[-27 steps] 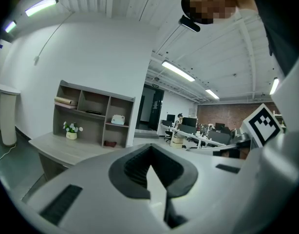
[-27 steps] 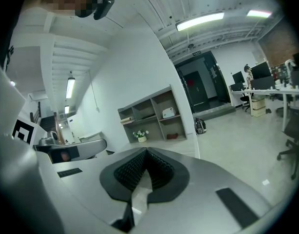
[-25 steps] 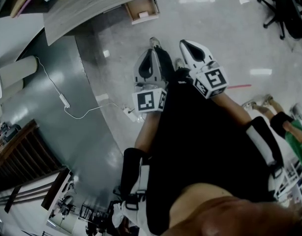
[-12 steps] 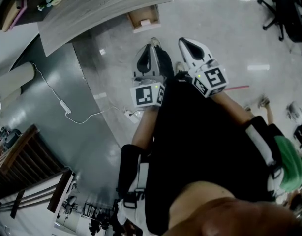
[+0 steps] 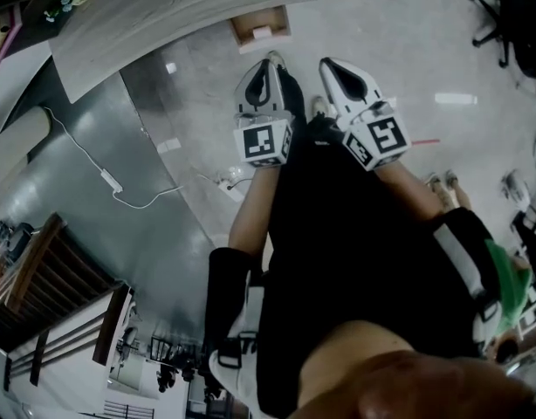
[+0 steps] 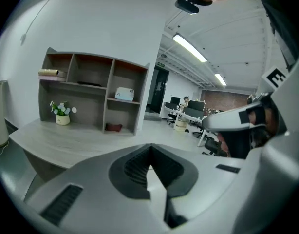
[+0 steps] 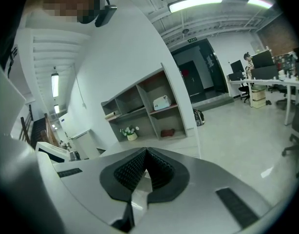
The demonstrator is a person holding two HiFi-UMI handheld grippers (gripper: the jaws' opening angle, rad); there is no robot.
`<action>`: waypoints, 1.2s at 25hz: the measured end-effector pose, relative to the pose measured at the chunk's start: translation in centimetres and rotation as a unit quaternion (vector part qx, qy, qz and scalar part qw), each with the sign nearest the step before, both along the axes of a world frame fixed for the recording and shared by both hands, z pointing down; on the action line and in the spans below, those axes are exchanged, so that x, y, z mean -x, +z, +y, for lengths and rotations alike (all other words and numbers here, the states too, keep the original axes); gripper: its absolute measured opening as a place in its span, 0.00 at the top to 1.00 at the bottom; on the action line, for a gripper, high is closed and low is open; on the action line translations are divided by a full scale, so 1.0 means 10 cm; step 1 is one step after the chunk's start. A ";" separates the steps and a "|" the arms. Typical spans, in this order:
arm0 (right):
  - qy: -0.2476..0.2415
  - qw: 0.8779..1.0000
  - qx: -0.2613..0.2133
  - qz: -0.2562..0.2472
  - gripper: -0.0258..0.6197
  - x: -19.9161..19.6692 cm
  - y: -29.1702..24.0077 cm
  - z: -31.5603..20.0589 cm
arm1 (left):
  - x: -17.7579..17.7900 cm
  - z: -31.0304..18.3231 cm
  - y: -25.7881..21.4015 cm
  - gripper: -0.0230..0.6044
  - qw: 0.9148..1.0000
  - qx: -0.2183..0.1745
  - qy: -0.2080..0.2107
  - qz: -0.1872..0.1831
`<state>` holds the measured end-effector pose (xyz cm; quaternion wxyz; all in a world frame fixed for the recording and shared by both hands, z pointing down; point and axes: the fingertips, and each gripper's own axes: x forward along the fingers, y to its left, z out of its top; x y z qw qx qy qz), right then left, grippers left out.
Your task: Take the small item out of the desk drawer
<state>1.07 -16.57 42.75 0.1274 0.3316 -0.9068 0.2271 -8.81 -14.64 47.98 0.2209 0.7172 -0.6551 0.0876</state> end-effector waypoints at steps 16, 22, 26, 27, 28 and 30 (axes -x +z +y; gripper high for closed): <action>0.008 0.997 0.067 0.027 0.96 0.24 0.75 -0.28 | 0.32 -0.34 1.99 0.98 0.990 0.139 -0.014 0.028; 0.010 0.995 0.092 0.031 0.96 0.33 1.01 -0.31 | 0.31 -0.38 2.59 0.93 0.983 0.179 -0.004 0.042; 0.009 0.994 0.100 0.034 0.96 0.38 1.06 -0.32 | 0.31 -0.36 2.90 0.86 0.976 0.210 -0.011 0.051; 0.010 0.994 0.102 0.035 0.96 0.37 1.06 -0.32 | 0.29 -0.36 2.97 0.84 0.975 0.217 -0.011 0.052; 0.011 0.994 0.106 0.036 0.96 0.34 1.09 -0.31 | 0.26 -0.36 3.06 0.81 0.973 0.225 -0.011 0.051; 0.014 0.993 0.113 0.037 0.96 0.26 1.23 -0.32 | 0.20 -0.38 3.30 0.77 0.968 0.245 -0.011 0.050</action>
